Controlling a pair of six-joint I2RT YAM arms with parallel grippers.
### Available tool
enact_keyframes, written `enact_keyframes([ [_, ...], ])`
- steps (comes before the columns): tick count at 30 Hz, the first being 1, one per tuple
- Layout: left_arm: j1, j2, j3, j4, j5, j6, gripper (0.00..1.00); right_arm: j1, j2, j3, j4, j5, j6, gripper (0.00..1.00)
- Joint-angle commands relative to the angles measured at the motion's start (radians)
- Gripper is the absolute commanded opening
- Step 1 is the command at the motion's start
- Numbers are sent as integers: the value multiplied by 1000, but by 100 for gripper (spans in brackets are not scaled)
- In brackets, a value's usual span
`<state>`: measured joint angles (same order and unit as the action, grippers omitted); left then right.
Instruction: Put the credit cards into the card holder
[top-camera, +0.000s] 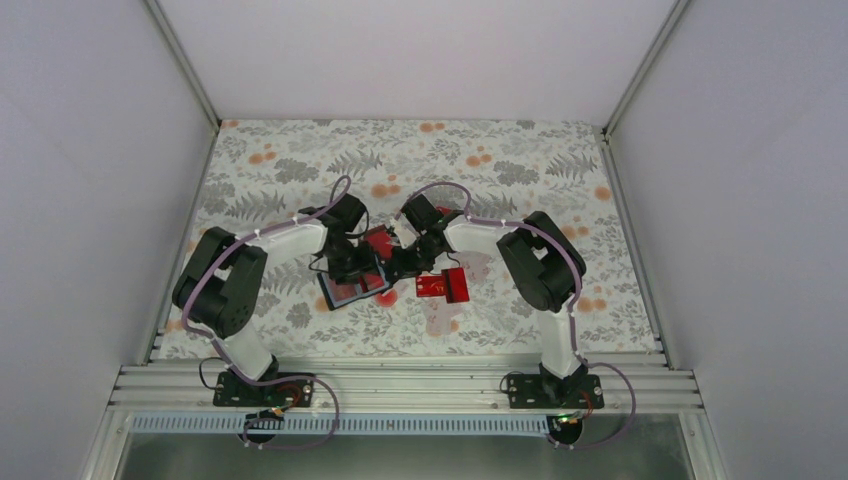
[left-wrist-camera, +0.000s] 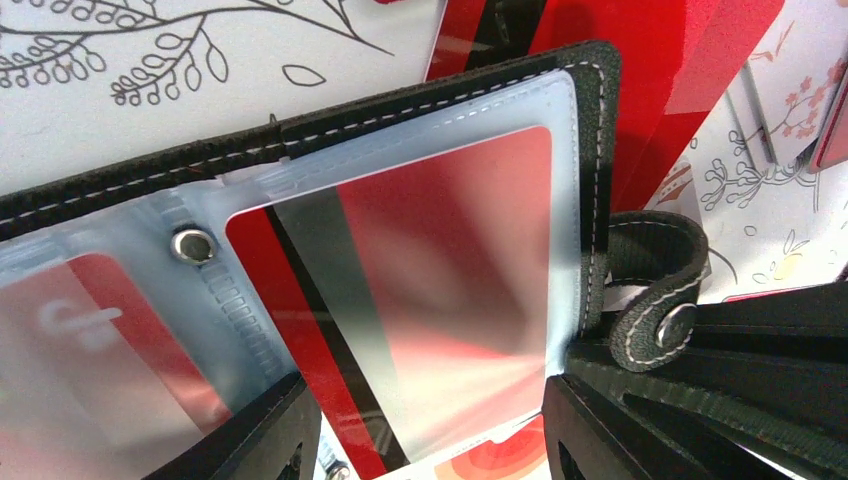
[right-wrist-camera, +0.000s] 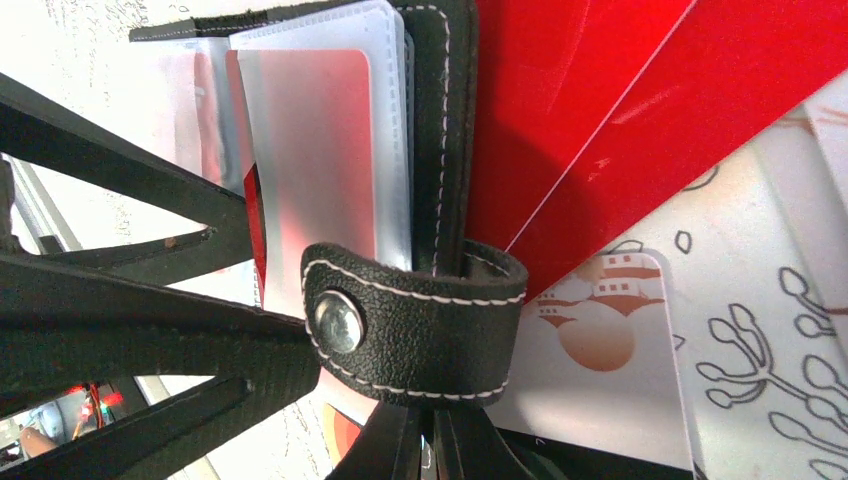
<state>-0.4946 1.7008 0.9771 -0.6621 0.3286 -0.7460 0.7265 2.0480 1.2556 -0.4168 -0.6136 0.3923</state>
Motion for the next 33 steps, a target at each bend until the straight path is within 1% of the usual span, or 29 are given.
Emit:
enact_keyframes([
  [1, -9, 37, -5, 54, 65, -16, 56, 13, 38, -57, -70, 142, 5, 4],
  [5, -9, 50, 0, 69, 71, -16, 55, 13, 26, -62, -65, 133, 10, 4],
  [6, -9, 52, 1, 73, 73, -16, 54, 13, 23, -62, -68, 135, 12, 6],
  [9, -9, 58, 9, 67, 68, -15, 53, 13, -1, -62, -83, 151, 19, 17],
  [13, -10, 56, 6, 67, 63, -11, 53, 13, -48, -67, -101, 171, 28, 23],
  [20, -8, 63, 9, 87, 69, 5, 53, 1, -113, -96, -143, 231, 36, 26],
  [33, -14, 90, 46, 119, 75, 44, 53, -25, -242, -124, -198, 266, 27, 27],
])
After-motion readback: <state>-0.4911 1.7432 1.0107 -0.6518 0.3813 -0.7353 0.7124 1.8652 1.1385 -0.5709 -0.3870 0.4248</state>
